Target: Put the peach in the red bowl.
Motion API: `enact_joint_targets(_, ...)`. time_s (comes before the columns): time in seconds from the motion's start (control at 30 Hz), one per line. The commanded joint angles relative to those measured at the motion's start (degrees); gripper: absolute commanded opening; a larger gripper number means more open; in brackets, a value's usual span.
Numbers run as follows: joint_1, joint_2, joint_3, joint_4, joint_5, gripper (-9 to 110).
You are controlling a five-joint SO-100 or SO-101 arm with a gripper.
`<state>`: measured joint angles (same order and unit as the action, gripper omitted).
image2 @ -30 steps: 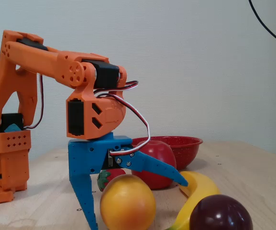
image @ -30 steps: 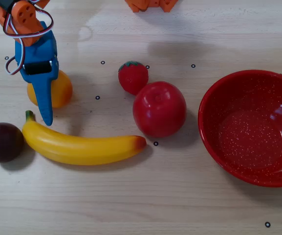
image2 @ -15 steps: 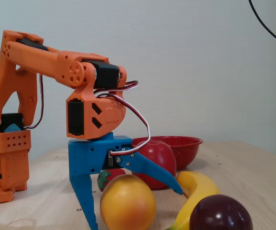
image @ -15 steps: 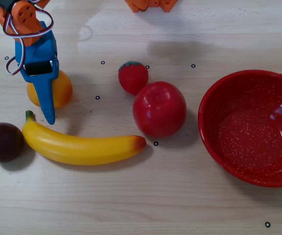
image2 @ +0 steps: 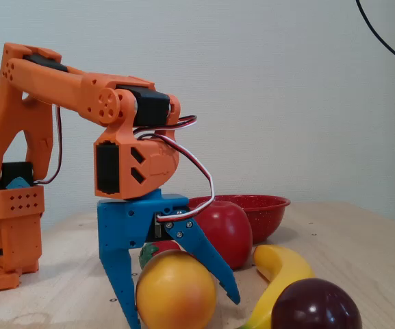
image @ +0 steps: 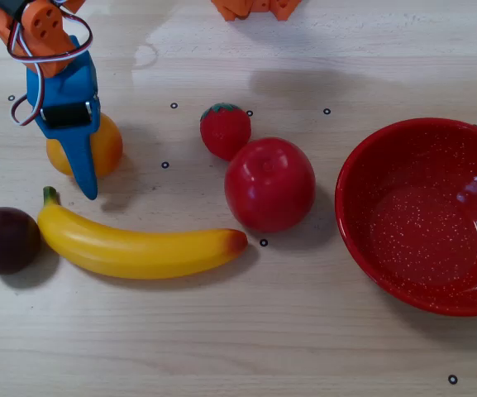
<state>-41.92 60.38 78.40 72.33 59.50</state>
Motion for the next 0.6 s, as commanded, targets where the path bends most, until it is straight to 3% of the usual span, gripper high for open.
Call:
enact_joint_targets(0.0,0.7,2.8,-0.4,-1.1,1.2,37)
enact_joint_targets(0.23,0.8,3.1,0.1,-1.5,1.7,29)
enact_joint_targets(0.37,0.9,3.1,0.2,-1.7,2.3,18)
enact_joint_targets(0.47,0.7,3.3,0.4,-2.5,2.5,0)
enact_joint_targets(0.57,0.3,4.0,-0.3,-1.1,3.0,0)
